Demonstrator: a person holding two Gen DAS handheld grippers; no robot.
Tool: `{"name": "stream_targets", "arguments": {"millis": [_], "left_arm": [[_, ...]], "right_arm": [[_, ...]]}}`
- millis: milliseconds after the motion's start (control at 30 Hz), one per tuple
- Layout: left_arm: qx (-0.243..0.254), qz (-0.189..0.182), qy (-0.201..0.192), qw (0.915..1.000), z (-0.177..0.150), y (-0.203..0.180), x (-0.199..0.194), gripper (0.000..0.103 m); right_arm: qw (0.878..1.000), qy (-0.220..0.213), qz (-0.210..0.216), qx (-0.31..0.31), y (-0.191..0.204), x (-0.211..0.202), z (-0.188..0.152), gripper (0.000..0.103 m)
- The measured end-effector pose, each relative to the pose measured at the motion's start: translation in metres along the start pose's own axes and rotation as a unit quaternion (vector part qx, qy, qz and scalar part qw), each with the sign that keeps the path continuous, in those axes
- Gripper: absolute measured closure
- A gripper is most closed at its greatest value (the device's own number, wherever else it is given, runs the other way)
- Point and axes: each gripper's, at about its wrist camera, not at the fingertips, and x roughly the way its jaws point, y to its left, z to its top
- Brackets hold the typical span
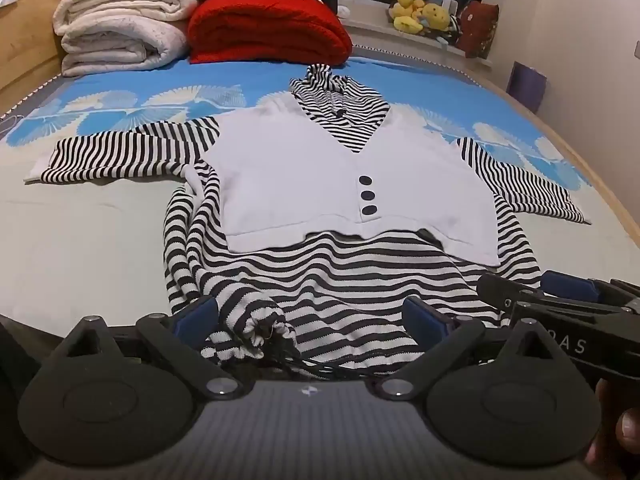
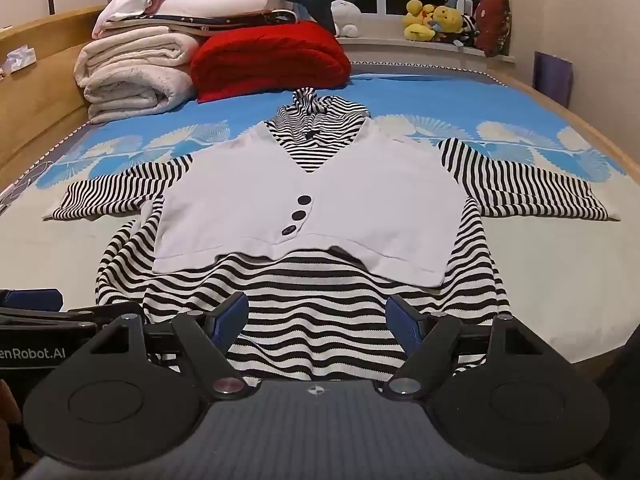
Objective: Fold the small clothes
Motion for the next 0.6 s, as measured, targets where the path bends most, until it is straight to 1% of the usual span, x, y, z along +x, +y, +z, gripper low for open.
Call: {"name": "stream_targets", "arguments": {"millis": [200,267,367,433,600], "left_arm": [[-0.002,0.003,0.004,1.0,0.0013,0.0016,0.0034,0.003],[-0.005,0.002,0.017,0.9998,0.0023,0.007,0.0012,0.003],[-0.005,0.003,0.017,0.9998,-0.0001,0.0066,0.0,0.003],[-0.005,0.007,0.008,0.9999,-0.0002,0.0037,0.0031,0.003],[-0.011,0.006,0.019,0.9997,-0.0003,0.0045,0.0052,0.003]], "right_arm": [[1.0,0.005,-0.002,-0.002,0.0001,0.0019,0.0006,0.026],[1.0,0.005,-0.002,-0.001,-0.0003,0.0019,0.0006,0.026],[1.0,0.006,-0.003,0.001,-0.0008,0.002,0.0005,0.026],[1.0,0.009,-0.003,0.001,-0.0013,0.003,0.0004,0.026],[1.0,0.009,-0.002,0.003,-0.0017,0.0029,0.0013,0.026]]}}
